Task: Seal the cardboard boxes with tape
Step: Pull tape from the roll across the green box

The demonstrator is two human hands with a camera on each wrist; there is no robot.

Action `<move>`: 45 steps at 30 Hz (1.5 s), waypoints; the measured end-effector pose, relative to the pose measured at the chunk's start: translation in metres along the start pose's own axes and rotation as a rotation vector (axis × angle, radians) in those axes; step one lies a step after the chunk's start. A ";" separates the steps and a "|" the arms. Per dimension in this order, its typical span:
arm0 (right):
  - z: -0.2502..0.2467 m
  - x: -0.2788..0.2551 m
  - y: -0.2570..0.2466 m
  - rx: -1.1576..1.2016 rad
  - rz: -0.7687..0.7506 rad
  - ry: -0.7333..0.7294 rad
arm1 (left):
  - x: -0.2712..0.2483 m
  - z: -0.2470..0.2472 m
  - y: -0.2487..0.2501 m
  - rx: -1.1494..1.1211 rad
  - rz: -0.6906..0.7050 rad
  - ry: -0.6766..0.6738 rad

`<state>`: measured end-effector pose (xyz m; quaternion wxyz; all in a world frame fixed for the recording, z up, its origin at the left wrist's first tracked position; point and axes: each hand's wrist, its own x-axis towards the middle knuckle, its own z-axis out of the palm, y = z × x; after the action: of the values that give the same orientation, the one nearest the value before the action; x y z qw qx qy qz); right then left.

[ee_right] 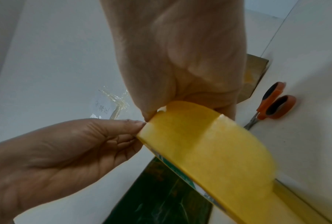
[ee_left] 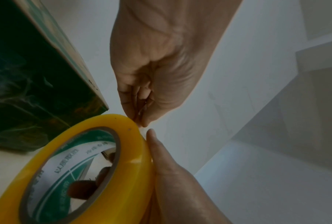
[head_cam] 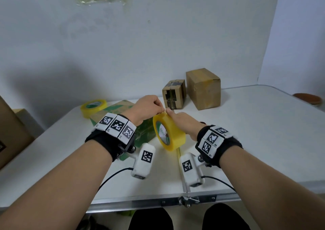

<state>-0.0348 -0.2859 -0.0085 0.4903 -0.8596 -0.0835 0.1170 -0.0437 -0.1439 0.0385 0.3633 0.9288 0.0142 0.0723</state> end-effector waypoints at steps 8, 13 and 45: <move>0.000 -0.009 -0.005 -0.030 0.022 0.003 | 0.002 -0.008 0.004 -0.369 -0.172 -0.148; 0.000 -0.015 -0.003 -0.030 0.030 0.030 | 0.002 -0.012 0.008 -0.326 -0.167 -0.226; -0.003 -0.028 -0.058 -0.120 -0.116 -0.069 | 0.015 -0.104 -0.065 -0.227 -0.140 0.229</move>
<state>-0.0623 -0.2663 0.0468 0.4406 -0.8766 -0.1569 0.1130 -0.0420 -0.0250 0.0719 0.4659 0.8642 0.1121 0.1534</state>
